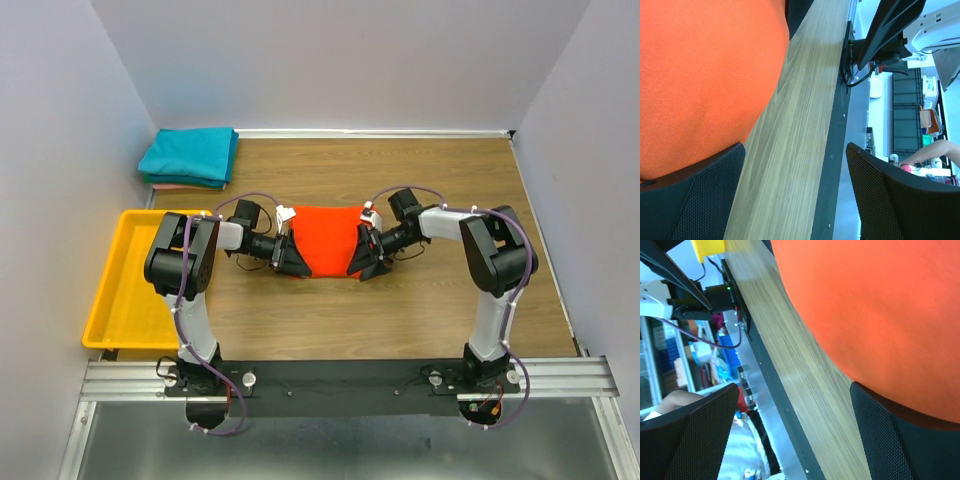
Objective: Fold and stack the t-shirts
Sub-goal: Fold the tshirt
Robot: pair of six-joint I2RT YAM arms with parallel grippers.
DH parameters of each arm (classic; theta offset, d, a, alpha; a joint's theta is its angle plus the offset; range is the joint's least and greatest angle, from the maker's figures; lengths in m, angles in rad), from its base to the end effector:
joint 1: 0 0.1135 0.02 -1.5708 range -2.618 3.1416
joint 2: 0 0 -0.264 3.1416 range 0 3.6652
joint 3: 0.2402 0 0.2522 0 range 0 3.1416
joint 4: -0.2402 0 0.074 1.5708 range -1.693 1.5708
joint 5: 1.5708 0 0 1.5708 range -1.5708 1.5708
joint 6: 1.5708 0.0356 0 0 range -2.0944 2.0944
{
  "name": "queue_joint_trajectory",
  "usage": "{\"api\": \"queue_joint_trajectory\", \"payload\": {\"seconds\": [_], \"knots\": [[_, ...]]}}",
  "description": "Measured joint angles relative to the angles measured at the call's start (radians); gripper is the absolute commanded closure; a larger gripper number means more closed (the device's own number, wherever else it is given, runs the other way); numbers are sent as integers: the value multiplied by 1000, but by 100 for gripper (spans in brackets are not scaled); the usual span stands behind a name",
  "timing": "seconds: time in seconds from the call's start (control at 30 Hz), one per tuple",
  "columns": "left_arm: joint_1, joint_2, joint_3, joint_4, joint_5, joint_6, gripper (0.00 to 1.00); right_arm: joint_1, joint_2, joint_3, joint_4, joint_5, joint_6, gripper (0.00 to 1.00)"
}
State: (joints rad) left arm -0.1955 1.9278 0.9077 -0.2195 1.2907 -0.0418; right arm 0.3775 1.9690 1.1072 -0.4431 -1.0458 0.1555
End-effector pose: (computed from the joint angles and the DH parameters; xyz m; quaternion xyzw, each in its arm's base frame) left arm 0.3061 -0.0955 0.1042 0.1594 0.7780 -0.6047 0.0605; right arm 0.3154 0.1582 0.1214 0.1609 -0.8461 -0.5078 0.0196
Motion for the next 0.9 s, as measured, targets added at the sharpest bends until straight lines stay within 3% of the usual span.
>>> {"api": "queue_joint_trajectory", "payload": {"seconds": [0.27, 0.5, 0.63, 0.9], "knots": [[2, -36, 1, -42, -37, 54, 8, -51, -5, -12, -66, -39, -40, 0], [10, -158, 126, -121, -148, 113, 8, -54, -95, 168, -157, -39, -48, 0], [-33, -177, 197, -36, -161, 26, 8, -55, -71, 301, -153, -37, -51, 0], [-204, -101, 191, 208, -170, -206, 8, -71, 177, 433, -146, -9, -47, 0]]}}
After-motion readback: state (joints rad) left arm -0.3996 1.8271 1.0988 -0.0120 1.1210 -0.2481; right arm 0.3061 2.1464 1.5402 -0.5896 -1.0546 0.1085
